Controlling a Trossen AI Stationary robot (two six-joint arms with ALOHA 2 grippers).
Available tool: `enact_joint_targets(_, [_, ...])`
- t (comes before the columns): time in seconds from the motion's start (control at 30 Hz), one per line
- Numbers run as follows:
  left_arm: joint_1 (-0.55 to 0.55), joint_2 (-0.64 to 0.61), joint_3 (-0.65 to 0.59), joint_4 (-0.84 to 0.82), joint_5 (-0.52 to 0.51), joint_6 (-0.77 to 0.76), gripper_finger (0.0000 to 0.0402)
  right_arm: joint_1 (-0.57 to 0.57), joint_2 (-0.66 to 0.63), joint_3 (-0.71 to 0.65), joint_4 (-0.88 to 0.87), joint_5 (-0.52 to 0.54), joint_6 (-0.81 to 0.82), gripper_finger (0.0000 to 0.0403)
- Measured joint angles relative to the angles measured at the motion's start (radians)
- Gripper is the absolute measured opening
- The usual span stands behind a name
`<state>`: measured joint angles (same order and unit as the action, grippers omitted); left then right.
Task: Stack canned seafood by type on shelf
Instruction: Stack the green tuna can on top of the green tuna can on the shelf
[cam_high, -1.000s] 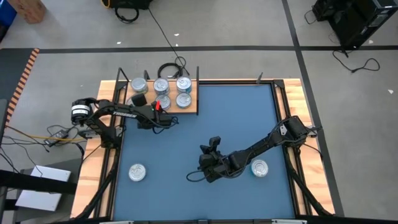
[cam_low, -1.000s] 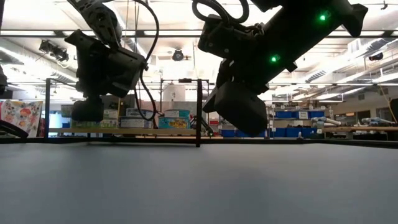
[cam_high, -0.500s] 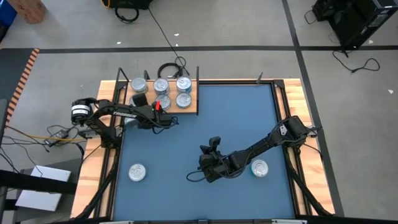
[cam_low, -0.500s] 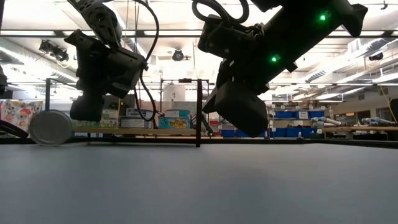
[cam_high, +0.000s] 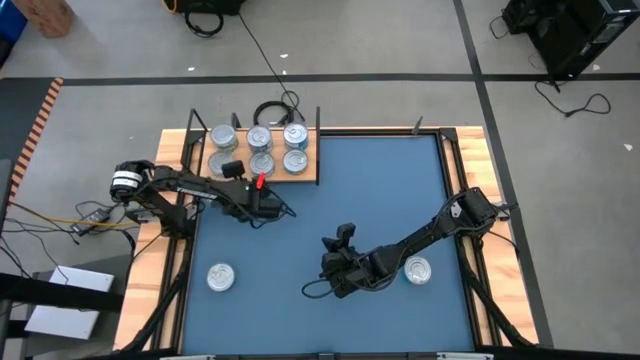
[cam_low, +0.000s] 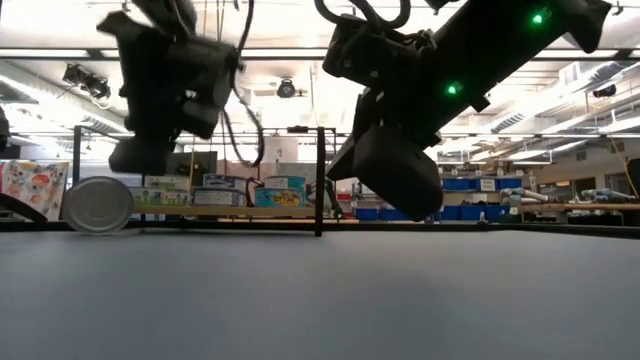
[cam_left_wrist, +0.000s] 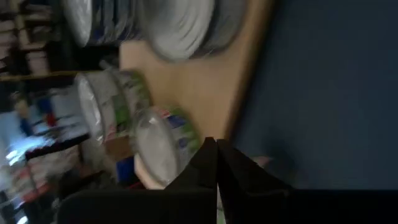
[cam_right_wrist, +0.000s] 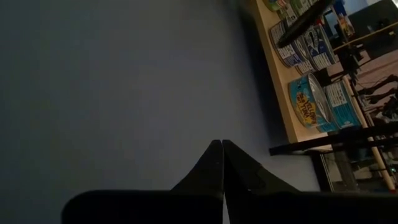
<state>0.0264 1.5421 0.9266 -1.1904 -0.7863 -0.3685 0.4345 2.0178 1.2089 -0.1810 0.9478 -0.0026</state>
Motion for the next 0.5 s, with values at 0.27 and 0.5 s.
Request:
enact_joint_targets(0.27, [-0.103, -0.008, 0.123, -0.153, 0.161, -0.106, 0.0066, 0.019, 0.000, 0.000, 0.000, -0.016, 0.001, 0.0013])
enact_joint_targets(0.5, [-0.105, -0.021, 0.143, -0.271, 0.191, -0.185, 0.0165, 0.018, 0.000, 0.000, 0.000, -0.066, 0.003, 0.0014])
